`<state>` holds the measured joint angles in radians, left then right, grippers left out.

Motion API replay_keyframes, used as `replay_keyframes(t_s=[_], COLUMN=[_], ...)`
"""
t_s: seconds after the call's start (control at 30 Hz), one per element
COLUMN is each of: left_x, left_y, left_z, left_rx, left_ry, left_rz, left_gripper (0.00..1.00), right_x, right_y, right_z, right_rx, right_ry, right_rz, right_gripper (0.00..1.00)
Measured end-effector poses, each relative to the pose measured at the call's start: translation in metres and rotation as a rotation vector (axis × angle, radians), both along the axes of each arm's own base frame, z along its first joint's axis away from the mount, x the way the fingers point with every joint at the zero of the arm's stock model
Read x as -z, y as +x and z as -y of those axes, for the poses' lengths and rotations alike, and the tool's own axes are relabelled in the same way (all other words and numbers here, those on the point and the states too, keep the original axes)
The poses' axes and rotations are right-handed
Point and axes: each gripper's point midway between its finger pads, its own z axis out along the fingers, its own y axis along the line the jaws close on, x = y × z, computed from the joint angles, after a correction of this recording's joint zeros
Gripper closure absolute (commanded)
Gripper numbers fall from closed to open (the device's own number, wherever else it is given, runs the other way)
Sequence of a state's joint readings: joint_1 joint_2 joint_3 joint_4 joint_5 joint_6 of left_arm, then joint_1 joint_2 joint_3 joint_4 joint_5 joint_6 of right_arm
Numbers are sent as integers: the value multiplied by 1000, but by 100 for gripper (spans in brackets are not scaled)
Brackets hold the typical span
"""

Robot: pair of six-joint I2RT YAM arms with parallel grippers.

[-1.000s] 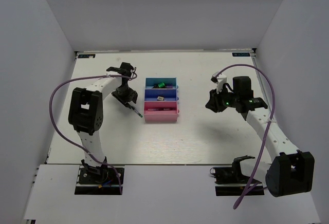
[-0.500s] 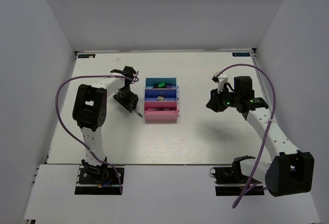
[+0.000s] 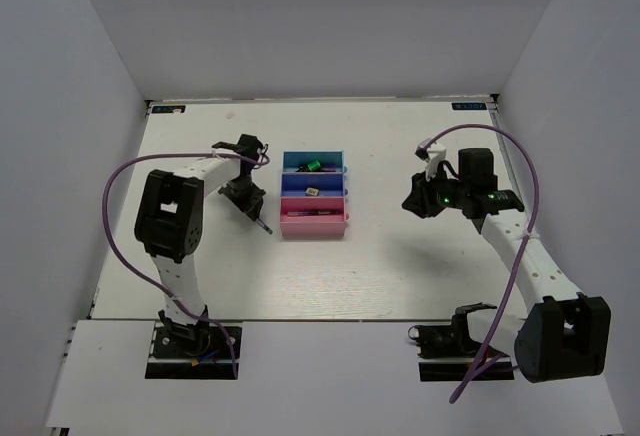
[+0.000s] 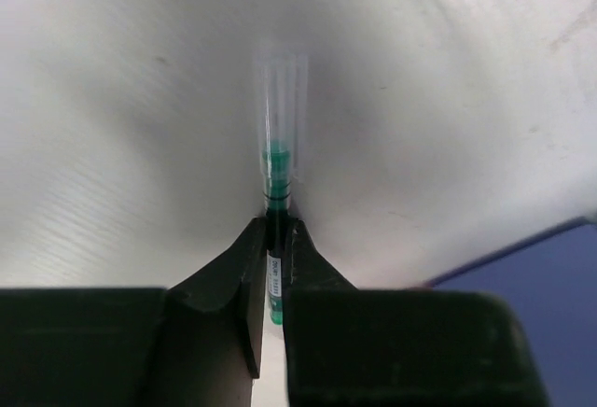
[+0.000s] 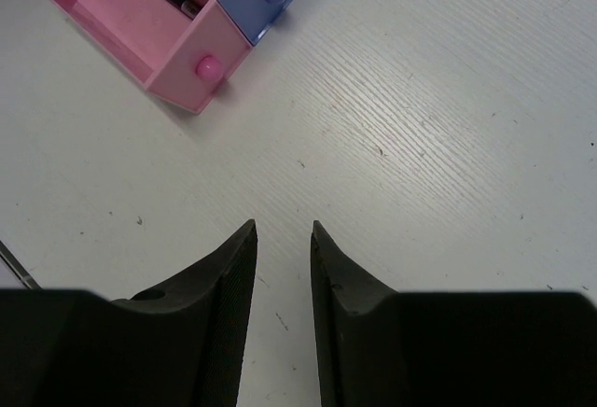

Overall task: Sort the stationery into containers
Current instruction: Pick up the pen from the center of the board, then place the pen in the storage box.

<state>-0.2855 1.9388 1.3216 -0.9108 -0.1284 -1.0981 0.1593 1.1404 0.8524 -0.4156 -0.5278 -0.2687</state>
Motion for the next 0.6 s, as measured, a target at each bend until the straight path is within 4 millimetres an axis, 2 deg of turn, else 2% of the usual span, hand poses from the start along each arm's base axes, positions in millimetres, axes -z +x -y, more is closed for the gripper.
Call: replay_keyframes(t_s=[0.1, 0.17, 0.23, 0.3, 0.37, 0.47, 0.6], left_x=[-5, -22, -51, -90, -125, -169, -197], left_y=[-7, -10, -7, 2, 4, -10, -37], left_z=[-14, -24, -27, -20, 1, 49, 110], left_rx=[77, 173, 289, 437, 628, 964, 1379], left_ry=[72, 114, 125, 114, 55, -45, -161], left_rz=[0, 35, 133, 299, 484, 742, 960], left_gripper=[100, 100, 100, 100, 100, 100, 100], right_x=[0, -1, -1, -1, -1, -2, -2], right_y=[0, 0, 0, -1, -1, -2, -2], right_z=[0, 0, 0, -1, -2, -2, -3], right_rx=[1, -1, -3, -6, -10, -13, -16], right_ry=[4, 6, 8, 12, 16, 19, 25], right_rz=[-1, -1, -2, -2, -3, -4, -6], right_gripper=[62, 61, 61, 61, 61, 61, 61])
